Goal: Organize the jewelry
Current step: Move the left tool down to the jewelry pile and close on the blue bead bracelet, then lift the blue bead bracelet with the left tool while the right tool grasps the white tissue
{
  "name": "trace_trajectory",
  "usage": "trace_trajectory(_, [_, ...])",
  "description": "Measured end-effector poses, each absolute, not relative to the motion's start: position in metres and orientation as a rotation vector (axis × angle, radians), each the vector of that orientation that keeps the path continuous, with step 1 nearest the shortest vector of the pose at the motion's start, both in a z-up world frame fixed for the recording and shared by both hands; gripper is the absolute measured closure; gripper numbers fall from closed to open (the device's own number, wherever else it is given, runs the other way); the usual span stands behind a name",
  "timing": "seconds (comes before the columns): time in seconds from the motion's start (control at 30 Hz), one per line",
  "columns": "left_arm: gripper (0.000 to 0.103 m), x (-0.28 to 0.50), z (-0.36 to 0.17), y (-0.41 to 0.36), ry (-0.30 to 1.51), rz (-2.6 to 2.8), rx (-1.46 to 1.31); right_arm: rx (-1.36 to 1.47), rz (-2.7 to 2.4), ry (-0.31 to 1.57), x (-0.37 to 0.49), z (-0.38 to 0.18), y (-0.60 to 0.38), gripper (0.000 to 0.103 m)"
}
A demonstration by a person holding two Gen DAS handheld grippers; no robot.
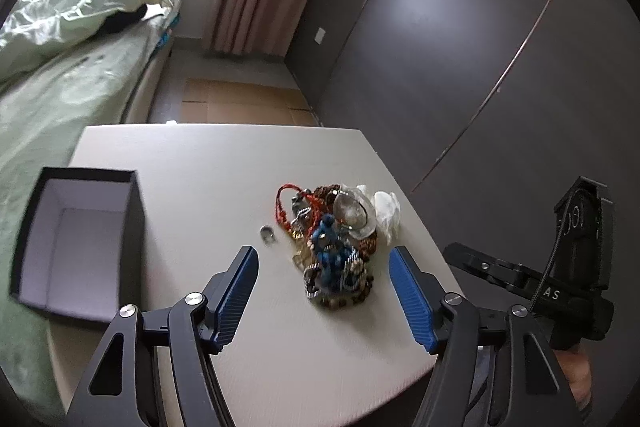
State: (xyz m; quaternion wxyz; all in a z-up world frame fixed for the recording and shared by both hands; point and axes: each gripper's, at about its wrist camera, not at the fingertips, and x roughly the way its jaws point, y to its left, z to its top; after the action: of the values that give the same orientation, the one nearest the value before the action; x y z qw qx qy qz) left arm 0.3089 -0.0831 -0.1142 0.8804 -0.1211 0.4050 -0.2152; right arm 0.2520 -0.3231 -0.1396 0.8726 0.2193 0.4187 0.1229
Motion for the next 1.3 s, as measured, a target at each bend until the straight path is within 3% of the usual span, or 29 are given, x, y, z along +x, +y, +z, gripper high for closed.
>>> trace_trajectory(0.37, [0.037, 0.374, -0.15, -0.111, 0.959, -0.484, -0.273, 0.541, 0.236, 0.917, 0.299, -0.162, -0.326, 0.04])
trace_trajectory(0.5, [0.052, 0.384, -0.163, -0.116, 1.004, -0.487, -0.269, 0.524, 0.221, 0.945, 0.311, -0.167, -0.326, 0.04])
trace_trajectory(0.63, [0.085, 0.386, -0.171, -0.118, 1.034, -0.489, -0.266, 0.505, 0.222, 0.968, 0.32, -0.172, -0.322, 0.04])
trace_trajectory(0.73, [0.094, 0.382, -0.169, -0.116, 1.025, -0.485, -0.263, 0.475, 0.229, 0.978, 0.326, -0.173, -0.316, 0.04])
trace_trajectory(0.97, [0.094, 0.365, -0.136, -0.105, 0.931, -0.503, -0.287, 0.408, 0.224, 1.007, 0.338, -0.175, -0.305, 0.04])
trace_trajectory(1.0, [0.094, 0.363, -0.131, -0.104, 0.921, -0.504, -0.285, 0.404, 0.222, 1.009, 0.339, -0.176, -0.305, 0.043])
trace_trajectory(1.07, [0.094, 0.359, -0.122, -0.102, 0.904, -0.512, -0.294, 0.404, 0.216, 1.017, 0.34, -0.179, -0.306, 0.067])
trace_trajectory(1.1, [0.094, 0.36, -0.119, -0.102, 0.898, -0.513, -0.297, 0.409, 0.214, 1.025, 0.341, -0.181, -0.306, 0.089])
trace_trajectory(1.13, [0.094, 0.358, -0.115, -0.101, 0.891, -0.514, -0.297, 0.42, 0.217, 1.031, 0.341, -0.182, -0.307, 0.095])
trace_trajectory(1.3, [0.094, 0.345, -0.09, -0.09, 0.819, -0.499, -0.287, 0.46, 0.254, 0.991, 0.331, -0.176, -0.307, 0.098])
